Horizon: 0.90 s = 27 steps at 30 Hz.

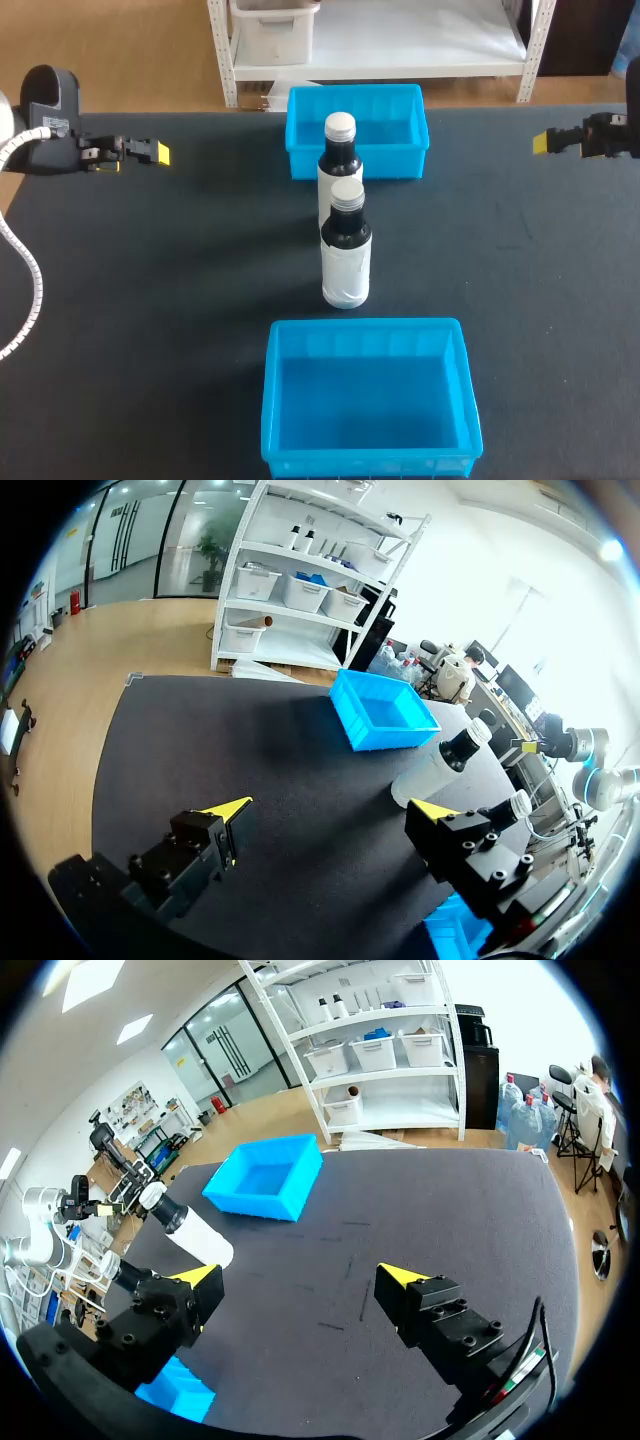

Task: Pick up the bottle, and place it in the far bin if it is heavy, or in the near bin if it is light.

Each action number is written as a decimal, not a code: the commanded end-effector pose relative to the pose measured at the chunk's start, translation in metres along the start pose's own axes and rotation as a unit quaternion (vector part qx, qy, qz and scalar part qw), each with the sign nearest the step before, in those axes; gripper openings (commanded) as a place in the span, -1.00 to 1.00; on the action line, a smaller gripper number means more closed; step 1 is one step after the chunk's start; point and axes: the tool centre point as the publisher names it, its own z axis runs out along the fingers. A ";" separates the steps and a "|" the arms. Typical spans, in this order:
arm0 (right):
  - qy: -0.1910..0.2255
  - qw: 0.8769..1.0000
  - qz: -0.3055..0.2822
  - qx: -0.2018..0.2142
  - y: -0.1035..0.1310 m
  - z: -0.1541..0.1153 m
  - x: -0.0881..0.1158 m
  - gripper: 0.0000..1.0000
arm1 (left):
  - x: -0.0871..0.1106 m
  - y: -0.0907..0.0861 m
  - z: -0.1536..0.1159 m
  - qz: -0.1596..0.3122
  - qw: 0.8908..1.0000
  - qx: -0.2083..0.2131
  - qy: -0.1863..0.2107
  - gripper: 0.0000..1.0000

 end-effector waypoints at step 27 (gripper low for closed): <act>0.217 0.845 -0.417 -0.256 0.001 -0.010 0.006 1.00 | 0.000 0.000 0.000 0.000 1.000 0.000 0.000 1.00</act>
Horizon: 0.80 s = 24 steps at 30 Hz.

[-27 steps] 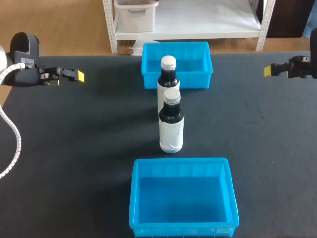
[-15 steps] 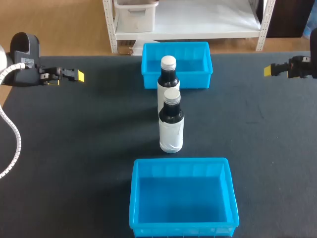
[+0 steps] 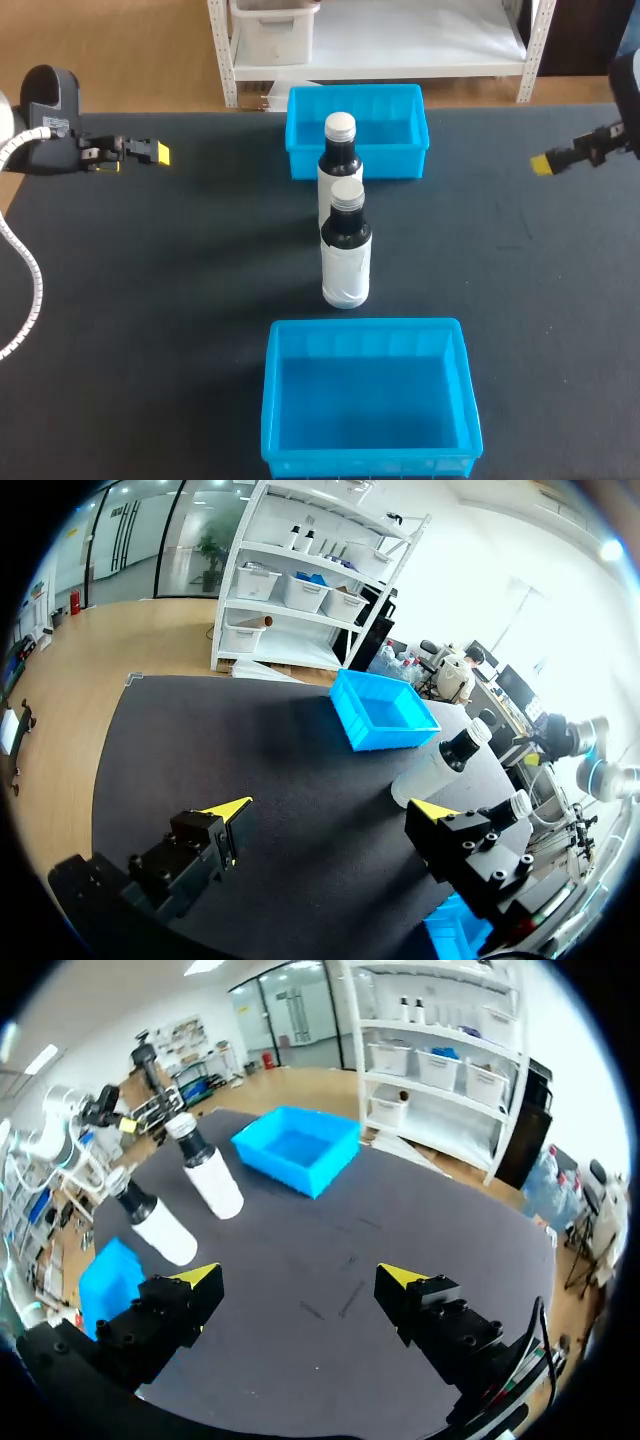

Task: Pick up the bottle, and place it in the far bin if it is heavy, or in the near bin if it is light.

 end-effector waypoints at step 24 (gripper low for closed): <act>0.088 0.924 -0.288 -0.234 0.012 0.013 -0.003 1.00 | 0.000 0.000 0.000 0.000 1.000 0.000 0.000 1.00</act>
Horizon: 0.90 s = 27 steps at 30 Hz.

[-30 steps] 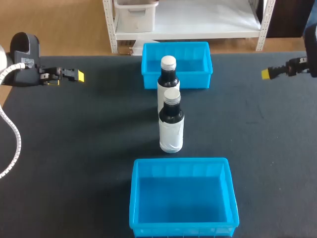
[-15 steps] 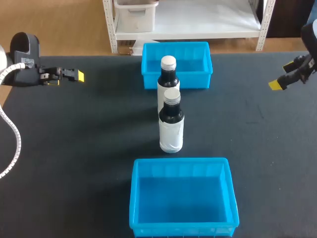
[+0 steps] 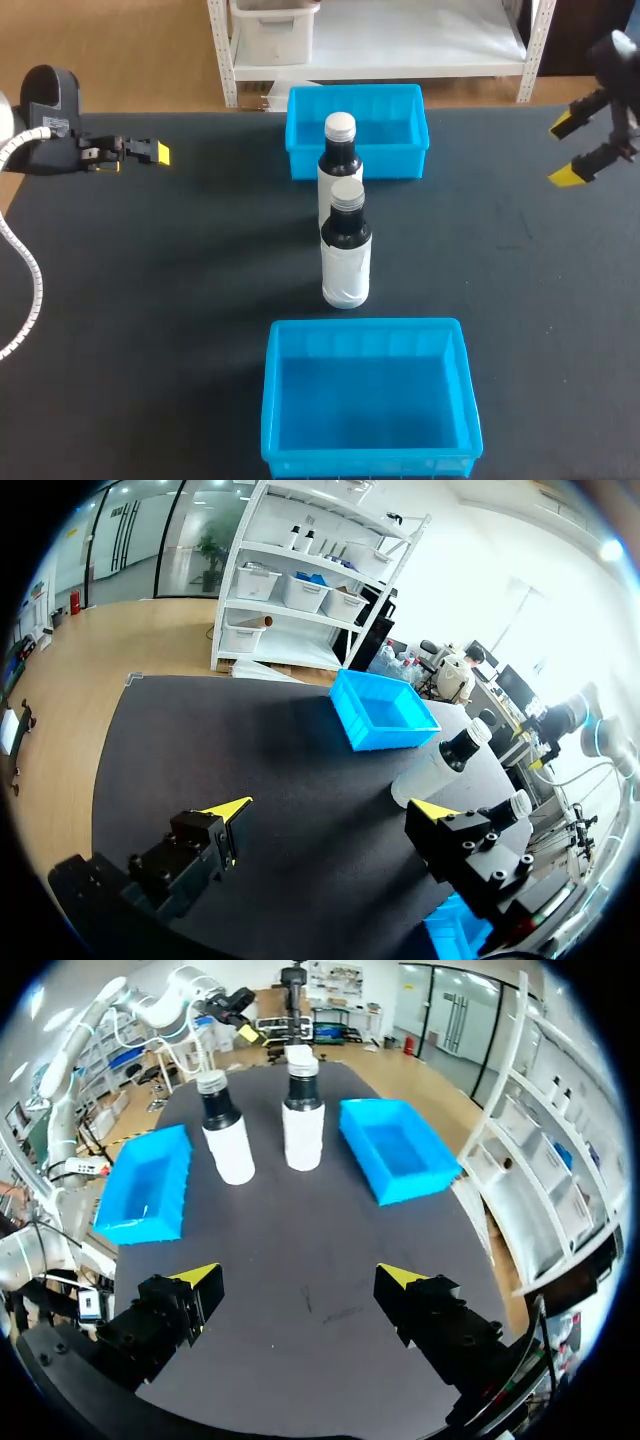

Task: Pick up the bottle, and place it in the far bin if it is heavy, or in the near bin if it is light.

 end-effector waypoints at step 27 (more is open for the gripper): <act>-0.091 0.990 -0.091 -0.051 0.065 0.088 -0.106 1.00 | 0.000 0.000 0.000 0.000 1.000 0.000 0.000 1.00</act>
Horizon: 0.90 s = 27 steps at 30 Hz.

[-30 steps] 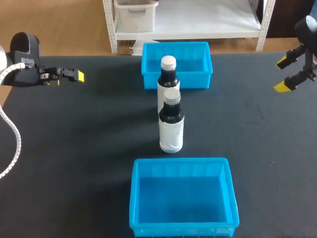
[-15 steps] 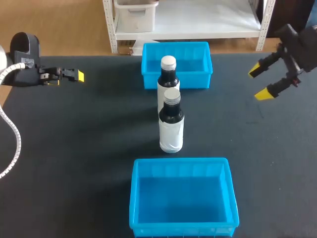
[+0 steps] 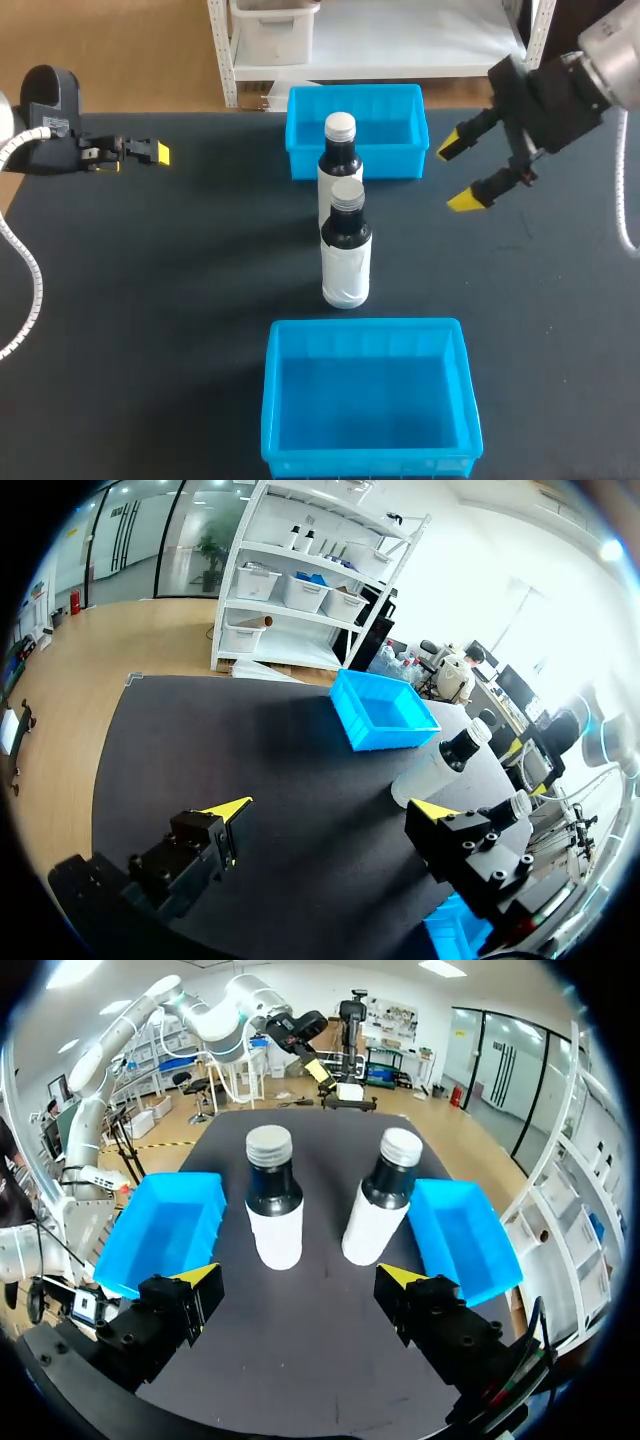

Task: Pick up the bottle, and place it in the far bin if it is heavy, or in the near bin if it is light.

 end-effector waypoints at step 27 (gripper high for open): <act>-0.086 0.995 -0.005 -0.044 0.023 0.072 -0.045 1.00 | 0.000 0.000 0.000 0.000 1.000 0.000 0.000 1.00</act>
